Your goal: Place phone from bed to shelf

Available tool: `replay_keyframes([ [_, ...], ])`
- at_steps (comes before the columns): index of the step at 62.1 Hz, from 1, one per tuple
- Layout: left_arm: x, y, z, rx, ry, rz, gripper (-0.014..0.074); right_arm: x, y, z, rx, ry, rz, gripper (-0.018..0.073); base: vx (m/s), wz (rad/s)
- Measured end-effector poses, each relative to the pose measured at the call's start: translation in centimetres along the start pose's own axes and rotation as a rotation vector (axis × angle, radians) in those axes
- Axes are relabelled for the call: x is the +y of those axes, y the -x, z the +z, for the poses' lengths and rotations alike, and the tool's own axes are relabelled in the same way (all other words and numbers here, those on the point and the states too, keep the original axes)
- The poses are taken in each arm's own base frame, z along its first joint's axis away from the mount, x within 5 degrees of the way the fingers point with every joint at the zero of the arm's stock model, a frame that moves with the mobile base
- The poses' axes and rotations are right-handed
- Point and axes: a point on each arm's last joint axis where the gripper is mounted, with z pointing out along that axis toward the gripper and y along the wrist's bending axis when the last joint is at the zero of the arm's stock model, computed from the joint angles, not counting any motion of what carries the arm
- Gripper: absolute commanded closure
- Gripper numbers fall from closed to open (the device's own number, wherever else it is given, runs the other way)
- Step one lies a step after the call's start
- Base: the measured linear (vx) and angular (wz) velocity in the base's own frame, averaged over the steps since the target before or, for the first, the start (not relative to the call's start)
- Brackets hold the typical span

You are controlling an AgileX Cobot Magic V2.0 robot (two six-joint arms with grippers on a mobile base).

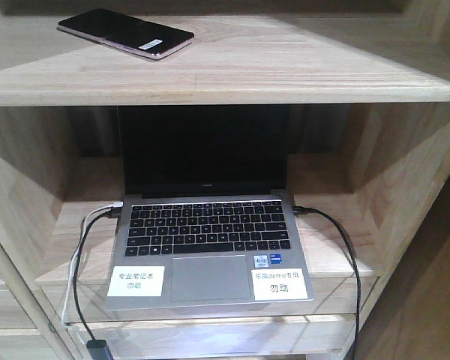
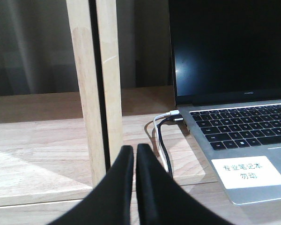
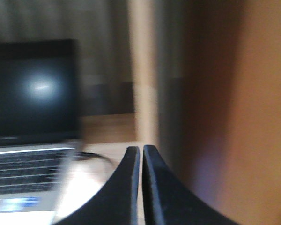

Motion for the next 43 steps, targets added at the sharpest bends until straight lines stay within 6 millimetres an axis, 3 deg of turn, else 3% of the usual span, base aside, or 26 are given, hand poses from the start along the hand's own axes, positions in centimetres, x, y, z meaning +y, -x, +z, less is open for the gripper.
replay_keyframes([
  [21,0.0,0.0,0.0,0.0,0.0,0.0,0.0596,-0.3,-3.3,0.0,-0.029,-0.014,-0.006,0.0564,0.0,0.0],
  [43,0.0,0.0,0.0,0.0,0.0,0.0,0.0596,-0.3,-3.2,0.0,-0.058,-0.017,-0.047,0.0564,0.0,0.0],
])
